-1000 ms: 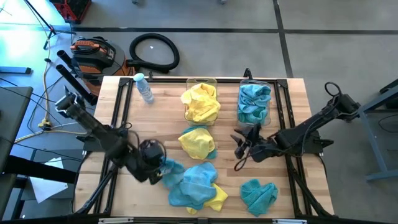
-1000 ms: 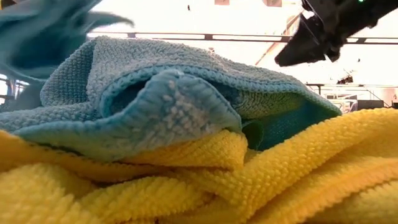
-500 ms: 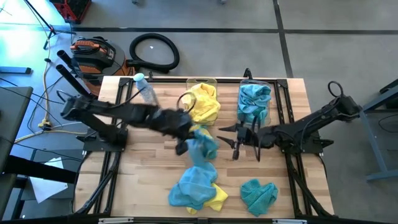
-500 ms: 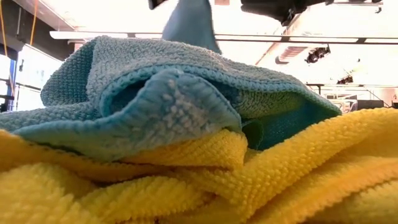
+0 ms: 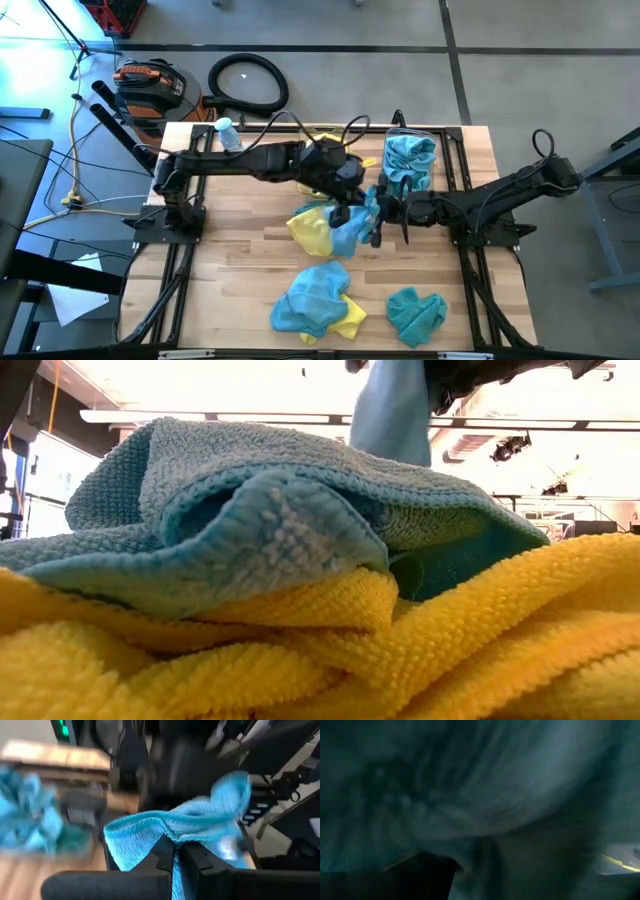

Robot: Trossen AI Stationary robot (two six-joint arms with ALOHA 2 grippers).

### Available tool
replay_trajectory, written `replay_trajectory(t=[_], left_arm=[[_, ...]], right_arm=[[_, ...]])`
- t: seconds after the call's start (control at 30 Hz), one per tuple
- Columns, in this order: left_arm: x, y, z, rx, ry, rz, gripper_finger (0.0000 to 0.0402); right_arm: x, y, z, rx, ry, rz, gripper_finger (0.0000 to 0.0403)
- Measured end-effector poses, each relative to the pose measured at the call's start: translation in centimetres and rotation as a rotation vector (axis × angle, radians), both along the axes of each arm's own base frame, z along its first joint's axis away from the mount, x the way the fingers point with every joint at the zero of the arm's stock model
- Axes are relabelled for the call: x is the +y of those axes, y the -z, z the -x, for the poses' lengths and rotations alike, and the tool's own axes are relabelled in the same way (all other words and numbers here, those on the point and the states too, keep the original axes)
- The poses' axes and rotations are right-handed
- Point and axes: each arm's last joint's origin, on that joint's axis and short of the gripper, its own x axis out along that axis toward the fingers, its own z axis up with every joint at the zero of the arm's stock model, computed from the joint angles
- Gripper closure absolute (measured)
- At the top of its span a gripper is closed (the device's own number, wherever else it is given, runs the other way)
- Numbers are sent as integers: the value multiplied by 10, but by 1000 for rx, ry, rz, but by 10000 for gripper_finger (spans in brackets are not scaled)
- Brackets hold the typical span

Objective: Sort microfiber towel by color & place in baskets
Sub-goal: Put the blue towel into the right transparent bin

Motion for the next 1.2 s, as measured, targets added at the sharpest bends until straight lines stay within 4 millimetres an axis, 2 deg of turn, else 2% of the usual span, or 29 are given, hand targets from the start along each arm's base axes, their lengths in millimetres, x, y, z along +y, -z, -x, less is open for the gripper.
replay_trajectory(t=[0.1, 0.17, 0.27, 0.4, 0.43, 0.53, 0.63, 0.9, 1.07, 1.2], left_arm=[[0, -7, -5, -32, 20, -35, 401], [0, -8, -4, -35, 28, -50, 401], [1, -7, -4, -23, 32, -56, 401], [1, -9, 1, 2, 25, -54, 399], [1, -8, 3, 16, 24, -53, 396], [3, -6, 8, 78, -2, -45, 381], [6, -3, 11, 116, -22, -43, 363], [21, -4, 17, 142, -16, -105, 303], [29, 1, 36, 278, -32, -100, 292], [23, 13, 50, 285, -18, -101, 291]], right_arm=[[-1, 0, 0, -1, 7, 2, 161], [-1, -1, 0, -3, 6, 16, 189], [-1, 1, 0, 12, 5, 26, 258], [-2, 6, 1, 65, 8, 32, 376], [-2, 6, 2, 73, 16, 31, 388], [-5, 6, 4, 67, 90, -36, 384], [-11, 4, 10, 82, 143, -64, 397], [-28, -9, 27, 71, 222, -118, 400], [-43, -24, 46, 67, 367, -91, 401], [-54, -52, 65, 113, 483, -132, 402]])
